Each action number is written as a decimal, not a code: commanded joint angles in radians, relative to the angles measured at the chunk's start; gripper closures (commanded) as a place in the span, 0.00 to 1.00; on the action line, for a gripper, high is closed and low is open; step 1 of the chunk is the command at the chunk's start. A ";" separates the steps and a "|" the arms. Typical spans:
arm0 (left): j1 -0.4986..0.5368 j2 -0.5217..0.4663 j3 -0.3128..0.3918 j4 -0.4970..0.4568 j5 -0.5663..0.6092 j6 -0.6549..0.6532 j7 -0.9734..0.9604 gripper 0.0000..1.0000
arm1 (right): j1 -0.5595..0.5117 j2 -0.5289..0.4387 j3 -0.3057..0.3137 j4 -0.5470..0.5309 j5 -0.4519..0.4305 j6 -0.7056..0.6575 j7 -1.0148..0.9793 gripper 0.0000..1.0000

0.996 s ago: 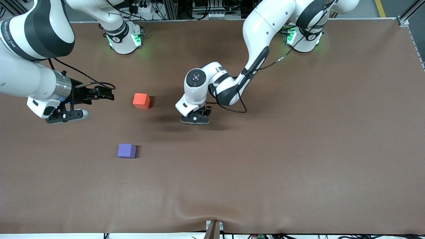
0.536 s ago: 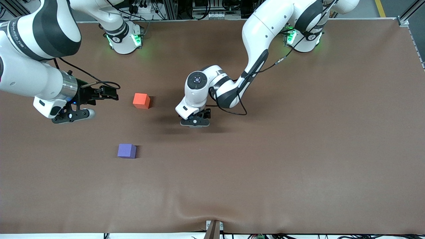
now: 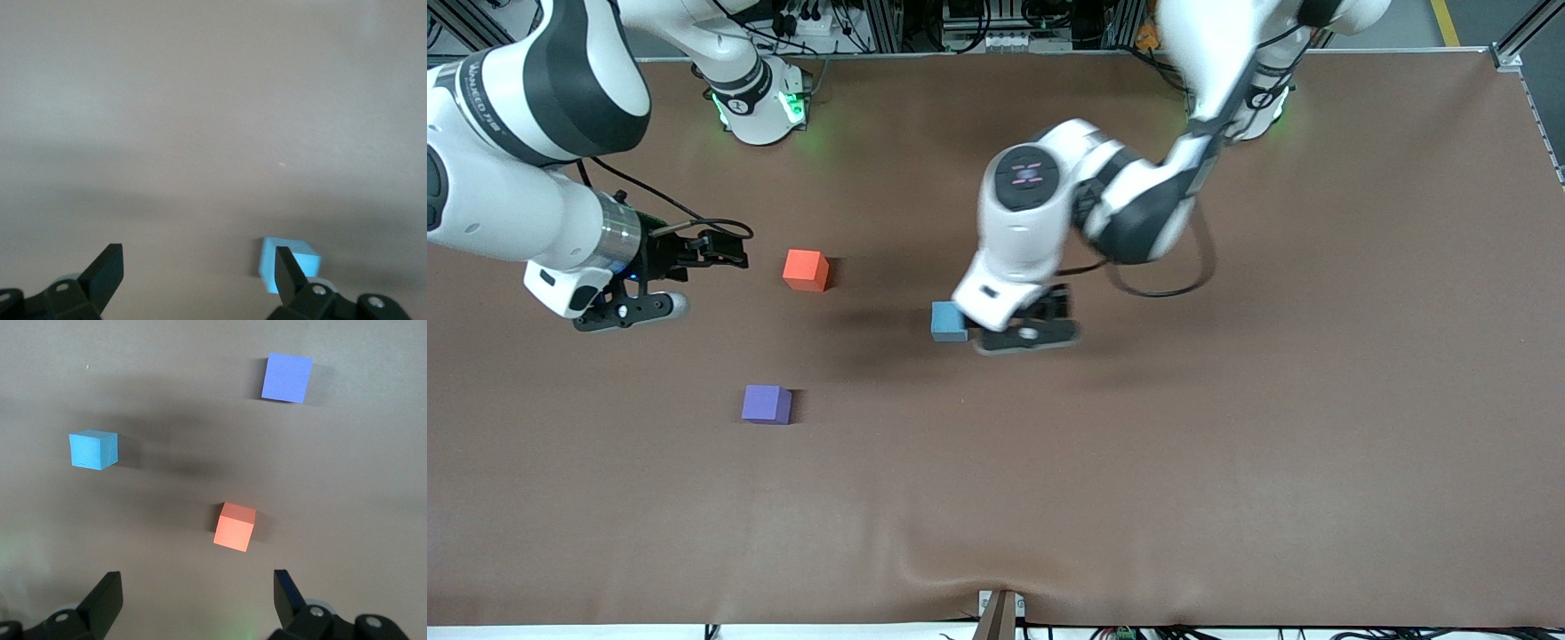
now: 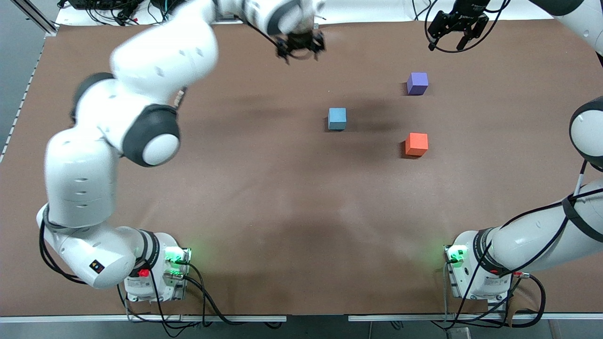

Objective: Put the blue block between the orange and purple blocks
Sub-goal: 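Open the left gripper off the cube while the right gripper approaches it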

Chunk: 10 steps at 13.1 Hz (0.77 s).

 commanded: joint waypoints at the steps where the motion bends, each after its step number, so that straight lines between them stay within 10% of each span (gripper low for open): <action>1: 0.085 -0.110 -0.008 -0.052 0.020 -0.131 0.143 0.00 | 0.037 0.014 -0.009 -0.006 0.016 0.032 0.007 0.00; 10: 0.450 -0.438 -0.011 -0.293 0.041 -0.207 0.572 0.00 | 0.235 0.137 -0.009 -0.155 0.016 0.368 0.108 0.00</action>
